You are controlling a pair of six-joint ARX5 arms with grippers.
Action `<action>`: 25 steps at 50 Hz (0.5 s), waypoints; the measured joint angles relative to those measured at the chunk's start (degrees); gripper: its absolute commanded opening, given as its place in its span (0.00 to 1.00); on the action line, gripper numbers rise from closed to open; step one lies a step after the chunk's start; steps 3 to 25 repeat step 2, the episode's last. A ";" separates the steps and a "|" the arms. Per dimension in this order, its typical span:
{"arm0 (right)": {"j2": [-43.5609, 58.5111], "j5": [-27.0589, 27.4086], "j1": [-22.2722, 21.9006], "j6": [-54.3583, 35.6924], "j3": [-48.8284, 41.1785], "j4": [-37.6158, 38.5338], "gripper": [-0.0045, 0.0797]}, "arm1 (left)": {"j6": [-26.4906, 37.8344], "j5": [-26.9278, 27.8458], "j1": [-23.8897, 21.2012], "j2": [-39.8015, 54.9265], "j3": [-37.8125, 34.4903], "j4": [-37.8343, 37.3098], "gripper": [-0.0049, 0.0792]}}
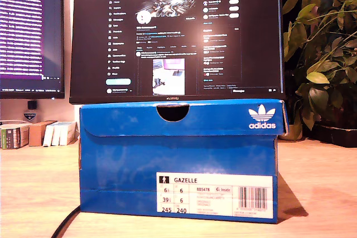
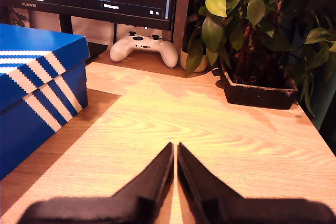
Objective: Close the blue shoebox by pushing the lid with your left arm and holding the box in place with your right arm
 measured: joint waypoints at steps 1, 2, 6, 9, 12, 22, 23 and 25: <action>0.00 0.02 0.00 0.00 0.00 0.00 0.04 | 0.00 0.00 0.00 0.00 0.00 0.00 0.04; 0.00 0.00 0.00 0.00 0.00 0.00 0.04 | 0.00 0.00 0.00 0.00 0.00 0.00 0.04; 0.00 0.00 0.00 0.00 0.00 0.00 0.04 | 0.00 0.00 0.00 0.00 0.00 0.00 0.04; 0.00 0.00 0.00 0.00 0.00 0.00 0.04 | 0.00 0.00 0.00 0.00 0.00 0.00 0.04; 0.00 0.00 0.00 0.00 0.00 0.00 0.04 | 0.00 0.00 0.00 0.00 0.00 0.00 0.04; 0.00 0.00 0.00 0.00 0.00 0.00 0.04 | 0.00 0.00 0.00 0.00 0.00 0.00 0.04; 0.00 0.00 0.00 0.00 0.00 0.00 0.04 | 0.00 0.00 0.00 0.00 0.00 0.00 0.04; 0.00 0.00 0.00 0.00 0.00 0.00 0.04 | 0.00 0.00 0.00 0.00 0.00 0.00 0.04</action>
